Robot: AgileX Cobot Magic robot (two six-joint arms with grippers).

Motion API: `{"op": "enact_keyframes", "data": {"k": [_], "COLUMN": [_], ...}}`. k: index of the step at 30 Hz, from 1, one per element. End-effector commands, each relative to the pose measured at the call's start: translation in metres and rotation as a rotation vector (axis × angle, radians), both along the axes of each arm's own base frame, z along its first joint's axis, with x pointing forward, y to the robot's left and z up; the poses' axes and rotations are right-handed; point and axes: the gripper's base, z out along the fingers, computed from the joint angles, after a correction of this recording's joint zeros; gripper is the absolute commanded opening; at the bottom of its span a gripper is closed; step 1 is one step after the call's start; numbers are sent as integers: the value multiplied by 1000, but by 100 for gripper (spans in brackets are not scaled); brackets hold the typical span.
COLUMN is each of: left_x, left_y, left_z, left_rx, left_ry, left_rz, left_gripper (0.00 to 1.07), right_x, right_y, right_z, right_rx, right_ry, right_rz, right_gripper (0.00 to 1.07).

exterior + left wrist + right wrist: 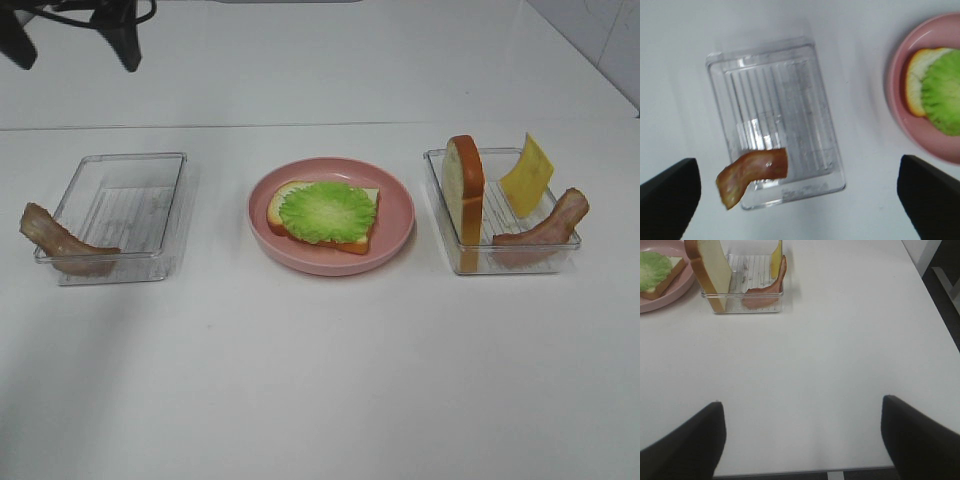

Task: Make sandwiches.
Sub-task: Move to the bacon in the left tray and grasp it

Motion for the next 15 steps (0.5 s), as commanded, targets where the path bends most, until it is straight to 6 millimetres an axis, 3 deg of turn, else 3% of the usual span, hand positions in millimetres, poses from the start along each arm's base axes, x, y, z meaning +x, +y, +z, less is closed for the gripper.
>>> {"op": "enact_keyframes", "data": {"k": [1, 4, 15], "left_x": [-17, -26, -36], "left_y": [18, 37, 67], "left_z": [-7, -20, -70], "left_rx": [30, 35, 37], "left_ry": [129, 192, 267], "left_rz": [30, 73, 148], "left_gripper": [102, 102, 102], "right_x": [1, 1, 1], "right_y": [0, 0, 0], "right_z": [0, 0, 0], "right_rx": [-7, -7, -7], "right_ry": [1, 1, 1], "right_rz": [0, 0, 0], "right_gripper": [83, 83, 83]}}
